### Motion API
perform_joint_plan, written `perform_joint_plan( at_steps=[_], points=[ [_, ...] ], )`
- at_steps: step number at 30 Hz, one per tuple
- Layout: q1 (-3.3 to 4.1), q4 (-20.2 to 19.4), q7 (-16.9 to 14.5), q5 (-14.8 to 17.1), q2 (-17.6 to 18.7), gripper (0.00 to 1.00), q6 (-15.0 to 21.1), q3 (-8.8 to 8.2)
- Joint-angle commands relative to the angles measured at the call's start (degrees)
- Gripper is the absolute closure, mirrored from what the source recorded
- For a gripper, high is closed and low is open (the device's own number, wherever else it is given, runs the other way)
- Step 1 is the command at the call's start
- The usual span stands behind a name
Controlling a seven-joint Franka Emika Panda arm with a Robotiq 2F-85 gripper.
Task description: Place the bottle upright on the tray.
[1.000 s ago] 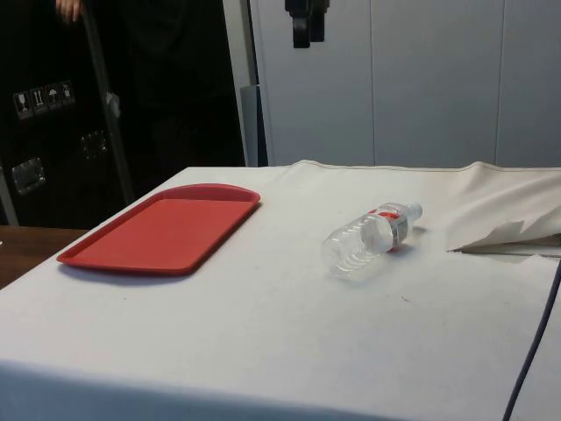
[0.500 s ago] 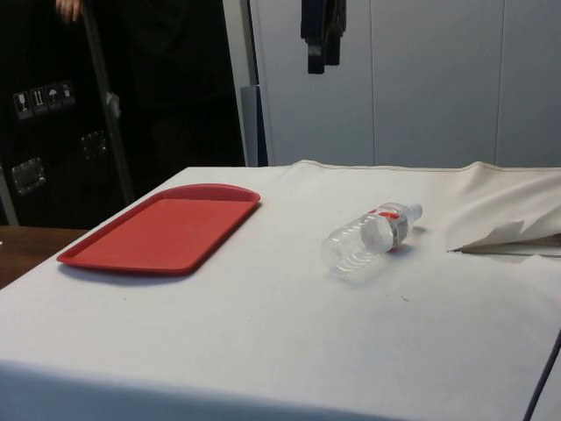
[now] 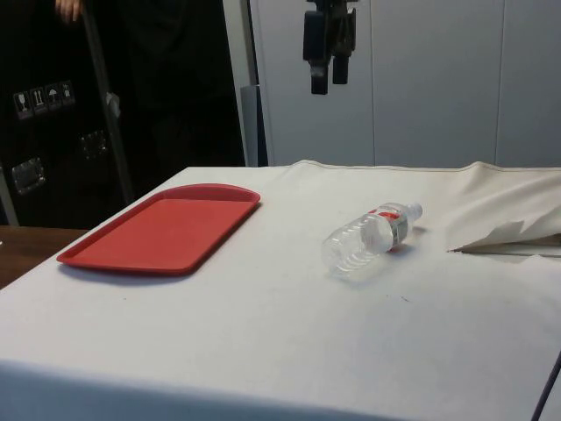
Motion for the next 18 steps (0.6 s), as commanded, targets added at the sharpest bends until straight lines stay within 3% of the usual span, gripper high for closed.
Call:
perform_joint_plan(
  at_steps=[1,3,18],
  points=[
    [-0.11,-0.5,0.8,0.0,0.0,0.0,0.9,0.17],
    [0.0,-0.2,0.3,0.0,0.1,0.0,0.2,0.06],
    [-0.06,-4.8,6.8,0.1,-0.9,0.0,4.2,1.03]
  ],
)
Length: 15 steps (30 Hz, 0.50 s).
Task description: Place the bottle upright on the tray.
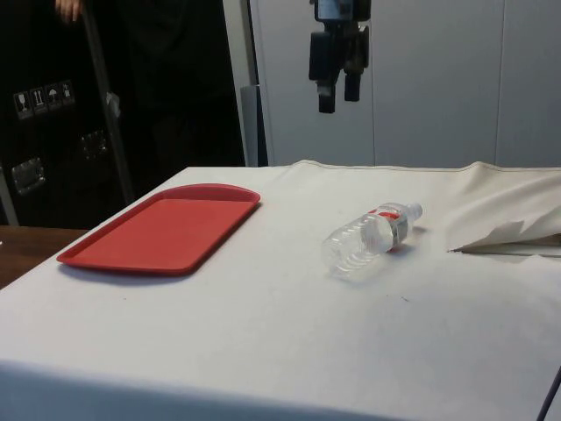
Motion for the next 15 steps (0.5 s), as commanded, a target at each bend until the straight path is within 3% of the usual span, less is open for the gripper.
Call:
perform_joint_plan(
  at_steps=[1,15],
  points=[
    [0.0,-0.3,0.3,0.0,-0.1,0.0,0.2,0.11],
    [-0.17,-3.7,6.3,-0.1,-0.9,0.0,3.2,1.09]
  ],
)
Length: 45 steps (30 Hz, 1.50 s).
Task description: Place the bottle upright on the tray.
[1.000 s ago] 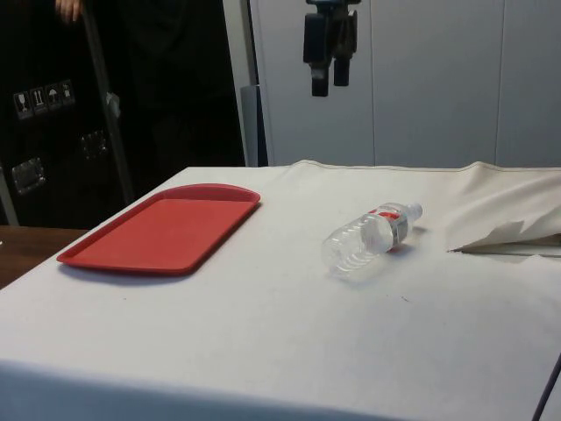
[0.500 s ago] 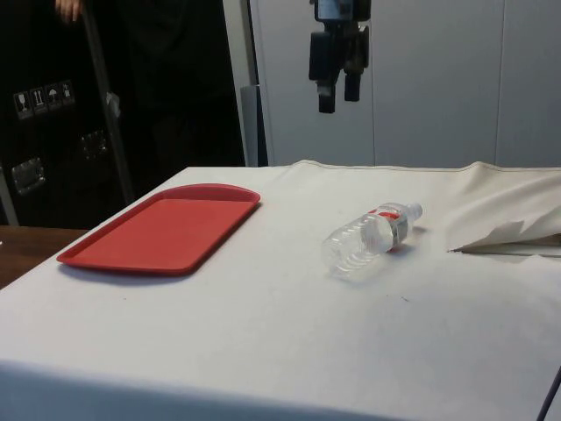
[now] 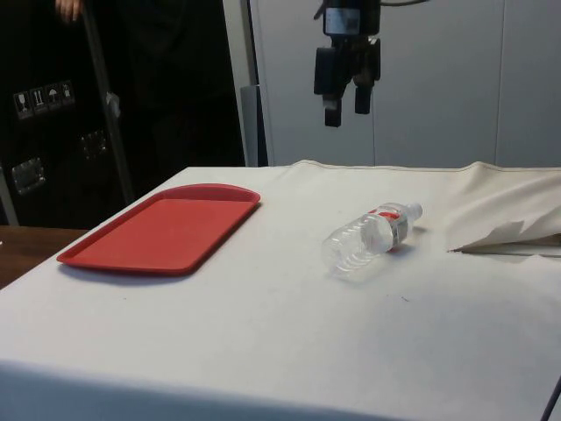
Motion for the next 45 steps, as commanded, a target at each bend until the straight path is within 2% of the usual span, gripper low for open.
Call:
perform_joint_plan(
  at_steps=[1,4,12,14,16,22,23,28,32,33,34,41,42,45],
  points=[
    [-0.17,-0.5,0.9,-0.1,-0.3,0.0,0.8,0.29],
    [0.0,-0.3,1.1,0.0,0.0,0.0,0.4,0.17],
    [-0.23,-1.0,5.5,-0.1,0.1,0.0,1.5,0.63],
    [0.0,-0.7,5.0,0.0,0.1,0.0,0.7,0.34],
    [-0.23,-1.0,6.6,-0.1,0.1,0.0,1.5,0.69],
    [-0.17,-1.0,9.2,-0.1,0.2,0.0,1.5,0.8],
    [0.0,-0.7,8.5,0.0,0.1,0.0,0.7,0.52],
    [-0.11,-1.0,11.3,0.1,0.2,0.0,1.5,0.86],
    [-0.06,-1.0,12.7,0.2,0.1,0.0,1.5,0.97],
    [0.0,-0.8,12.2,0.0,0.1,0.0,0.7,0.8],
    [-0.06,-1.0,12.9,0.2,0.1,0.0,1.5,0.97],
    [-0.06,-1.1,16.0,0.2,0.2,0.0,1.6,1.2],
    [0.0,-0.8,15.2,0.1,0.1,0.0,0.7,0.97],
    [0.0,-1.1,17.4,0.3,0.1,0.0,1.6,1.32]
  ],
)
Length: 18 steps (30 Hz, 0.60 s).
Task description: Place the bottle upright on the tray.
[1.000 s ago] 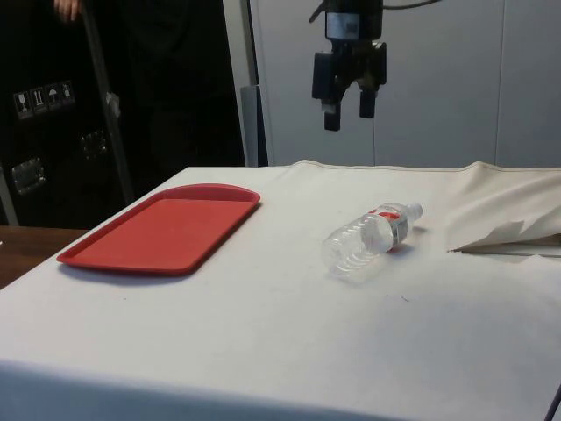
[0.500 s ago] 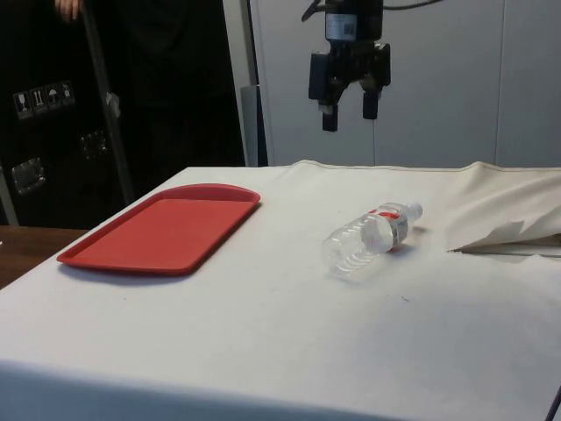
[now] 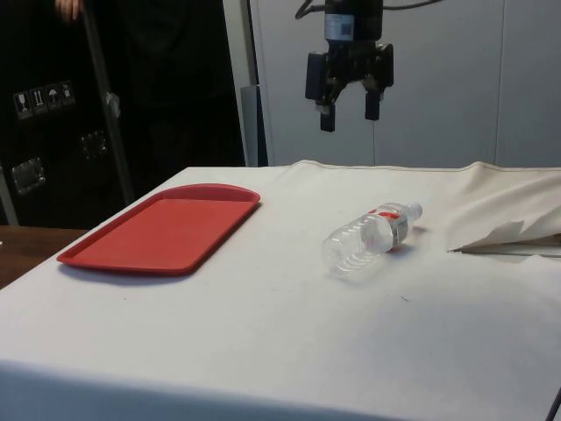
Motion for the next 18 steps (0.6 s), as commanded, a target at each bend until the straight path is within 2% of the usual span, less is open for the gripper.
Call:
perform_joint_plan(
  at_steps=[1,5,6,7,15,18],
  points=[
    [0.0,-0.3,1.0,0.2,-0.1,0.0,0.9,0.23],
    [0.0,-0.6,2.2,0.3,-0.5,0.0,0.8,0.29],
    [0.0,-0.1,1.7,0.1,0.0,0.0,0.0,0.17],
    [0.0,-0.7,2.4,0.3,-0.6,0.0,0.8,0.29],
    [0.0,-1.3,4.2,0.1,-1.7,0.0,0.0,0.57],
    [0.06,-2.0,5.7,0.3,-2.5,0.0,0.9,0.97]
  ],
)
